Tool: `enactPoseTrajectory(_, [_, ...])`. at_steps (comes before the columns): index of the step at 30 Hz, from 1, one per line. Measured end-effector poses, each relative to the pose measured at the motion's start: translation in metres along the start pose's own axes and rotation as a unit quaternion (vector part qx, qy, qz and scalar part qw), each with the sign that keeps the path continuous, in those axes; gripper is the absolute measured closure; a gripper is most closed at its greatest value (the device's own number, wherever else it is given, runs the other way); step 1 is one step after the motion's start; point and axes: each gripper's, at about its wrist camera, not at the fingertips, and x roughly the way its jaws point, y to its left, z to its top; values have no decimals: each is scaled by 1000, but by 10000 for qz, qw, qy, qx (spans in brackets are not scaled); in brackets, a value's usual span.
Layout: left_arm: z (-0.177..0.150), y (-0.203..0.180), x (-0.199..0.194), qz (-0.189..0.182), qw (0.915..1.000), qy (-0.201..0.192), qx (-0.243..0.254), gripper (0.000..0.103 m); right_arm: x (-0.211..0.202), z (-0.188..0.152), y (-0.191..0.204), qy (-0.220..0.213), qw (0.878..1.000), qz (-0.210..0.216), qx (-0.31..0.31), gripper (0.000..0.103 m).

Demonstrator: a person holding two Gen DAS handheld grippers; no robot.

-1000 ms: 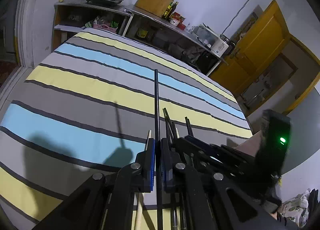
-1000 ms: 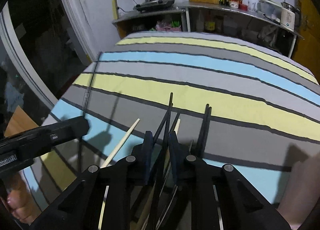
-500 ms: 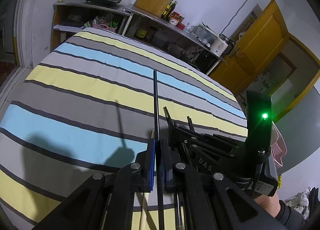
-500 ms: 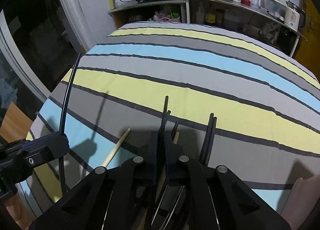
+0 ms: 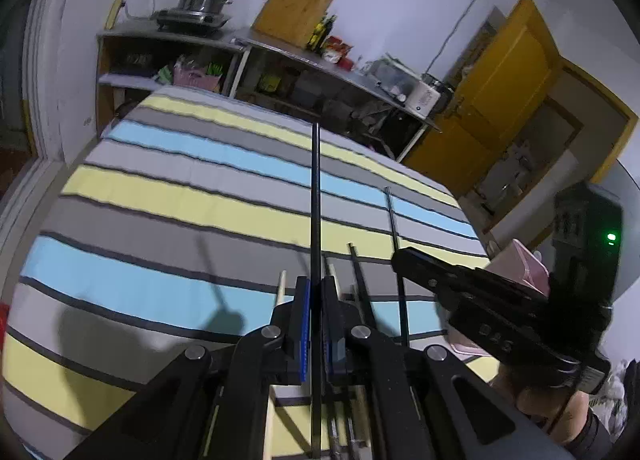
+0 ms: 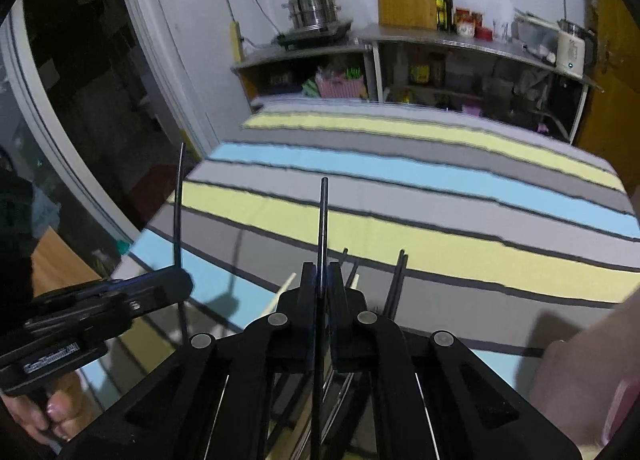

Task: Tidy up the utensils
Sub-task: 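Carry the black chopsticks upright with both tools and lower them into the pink holder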

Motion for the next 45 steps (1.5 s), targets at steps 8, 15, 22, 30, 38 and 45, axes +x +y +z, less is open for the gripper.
enactPoseTrajectory(8, [3,-42,-37,-122,9988,-179,429,98,-69,-6,2,-586,9981,50,168,98])
enactPoseTrajectory(15, [11,-74,-60,-249,9968,-285,697,98,-117,-10,-5,-1004,9944,-46,316,98])
enactPoseTrajectory(22, [25,-114,-76,-455,9928,-384,1038,98,-162,-5,-20,-1441,9884,-179,442,98])
enactPoseTrajectory(30, [48,-180,-74,-858,9851,-431,1424,98,-218,3,-49,-1960,9772,-553,598,98])
enactPoseTrajectory(38, [65,-238,-49,-1150,9789,-426,1632,98,-257,3,-88,-2327,9632,-1013,883,98])
enactPoseTrajectory(45, [66,-272,-1,-1219,9761,-313,1772,98,-258,-9,-119,-2306,9590,-1179,1148,98])
